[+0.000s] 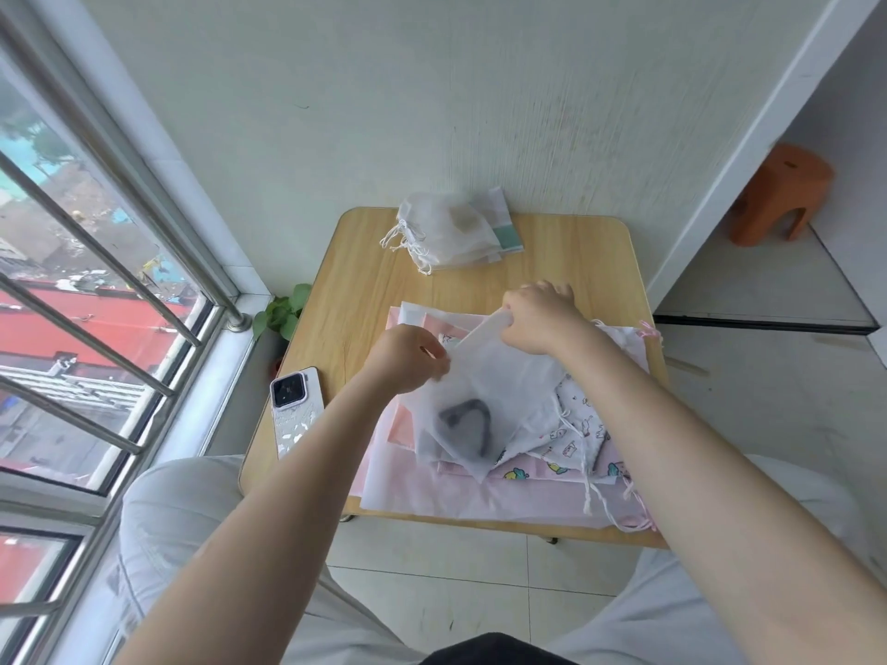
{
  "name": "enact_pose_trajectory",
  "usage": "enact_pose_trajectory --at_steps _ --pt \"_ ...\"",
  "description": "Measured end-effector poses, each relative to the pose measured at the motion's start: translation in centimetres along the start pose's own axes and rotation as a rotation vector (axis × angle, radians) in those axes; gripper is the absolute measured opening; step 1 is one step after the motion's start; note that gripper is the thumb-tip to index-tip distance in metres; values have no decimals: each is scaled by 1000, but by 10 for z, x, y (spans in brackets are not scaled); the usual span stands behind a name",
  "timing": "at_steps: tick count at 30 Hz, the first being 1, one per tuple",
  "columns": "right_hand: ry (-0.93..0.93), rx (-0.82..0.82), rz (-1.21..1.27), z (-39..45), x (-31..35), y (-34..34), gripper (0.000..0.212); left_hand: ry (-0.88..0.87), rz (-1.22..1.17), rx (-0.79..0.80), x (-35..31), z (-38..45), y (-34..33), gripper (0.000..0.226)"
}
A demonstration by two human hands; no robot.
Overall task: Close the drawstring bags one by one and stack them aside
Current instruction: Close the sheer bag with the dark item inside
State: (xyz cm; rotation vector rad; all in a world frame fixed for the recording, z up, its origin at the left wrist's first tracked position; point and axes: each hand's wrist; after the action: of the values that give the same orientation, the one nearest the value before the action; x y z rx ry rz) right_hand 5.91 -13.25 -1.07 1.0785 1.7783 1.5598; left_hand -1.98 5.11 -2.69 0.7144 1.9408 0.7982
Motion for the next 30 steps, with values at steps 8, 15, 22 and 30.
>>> enact_pose_trajectory --at_steps 8,15,22,30 --pt "120 -40 780 3 29 -12 17 -4 1 131 8 7 23 60" --pt "102 -20 799 8 65 -24 44 76 -358 35 19 3 16 27" --pt "-29 -11 649 4 50 -30 46 301 -1136 130 41 9 9 26" --pt "-171 -32 845 -17 24 -40 60 330 -1899 332 51 13 -1 25"
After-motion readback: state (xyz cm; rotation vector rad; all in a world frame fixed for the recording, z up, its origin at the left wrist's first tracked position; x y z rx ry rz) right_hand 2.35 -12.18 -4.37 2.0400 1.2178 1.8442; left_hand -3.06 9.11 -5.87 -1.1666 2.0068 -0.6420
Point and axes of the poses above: each hand's wrist, its own z-axis towards the middle knuckle, its own y-axis out of the back of the hand, x = y × z, and after that the axes turned 10 degrees about y, right-handed
